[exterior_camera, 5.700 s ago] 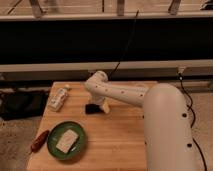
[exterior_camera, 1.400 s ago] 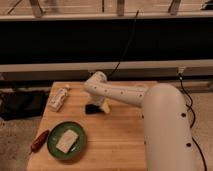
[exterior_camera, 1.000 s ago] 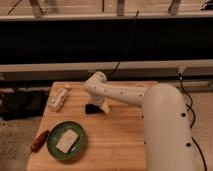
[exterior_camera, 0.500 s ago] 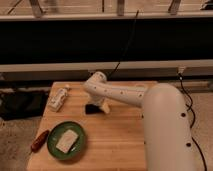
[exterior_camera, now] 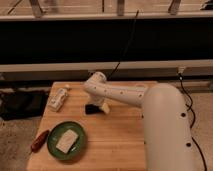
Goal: Place the eraser in the ceramic cup
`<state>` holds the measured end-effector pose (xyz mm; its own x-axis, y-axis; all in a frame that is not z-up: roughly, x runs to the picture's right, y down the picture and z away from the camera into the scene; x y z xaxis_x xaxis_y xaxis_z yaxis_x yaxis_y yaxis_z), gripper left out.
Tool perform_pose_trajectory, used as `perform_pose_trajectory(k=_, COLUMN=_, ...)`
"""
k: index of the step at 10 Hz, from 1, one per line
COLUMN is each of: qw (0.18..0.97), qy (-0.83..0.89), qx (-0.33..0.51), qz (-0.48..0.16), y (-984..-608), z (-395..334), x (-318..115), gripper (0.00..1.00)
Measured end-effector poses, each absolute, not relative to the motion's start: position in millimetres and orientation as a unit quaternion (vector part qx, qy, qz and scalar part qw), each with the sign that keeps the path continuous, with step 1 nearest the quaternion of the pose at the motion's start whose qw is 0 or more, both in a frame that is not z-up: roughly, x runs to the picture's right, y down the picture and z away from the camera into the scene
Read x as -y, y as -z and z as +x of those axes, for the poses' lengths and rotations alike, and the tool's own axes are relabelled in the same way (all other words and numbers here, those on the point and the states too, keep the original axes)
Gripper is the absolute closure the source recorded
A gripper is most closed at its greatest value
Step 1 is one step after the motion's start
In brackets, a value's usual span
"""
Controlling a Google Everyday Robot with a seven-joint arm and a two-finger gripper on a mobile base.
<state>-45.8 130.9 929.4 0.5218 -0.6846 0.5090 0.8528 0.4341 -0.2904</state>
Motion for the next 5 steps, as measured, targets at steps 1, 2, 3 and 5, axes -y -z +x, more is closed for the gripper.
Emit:
perform_pose_trajectory(k=1, qw=0.832, qy=0.462, qx=0.16, qz=-0.263, y=-929.3, z=-45.8, x=-130.9, gripper=0.22)
perform_pose_trajectory(k=2, qw=0.832, qy=0.462, qx=0.16, qz=-0.263, y=-929.0, z=-45.5, x=-130.6, gripper=0.22)
perform_pose_trajectory(k=3, qw=0.832, qy=0.462, qx=0.16, qz=-0.264, y=-928.9, z=-45.6, x=-130.7, gripper=0.22)
perform_pose_trajectory(k=5, qw=0.829, qy=0.459, qx=0.162, qz=-0.274, y=-926.1, z=-45.2, x=-131.0, gripper=0.22)
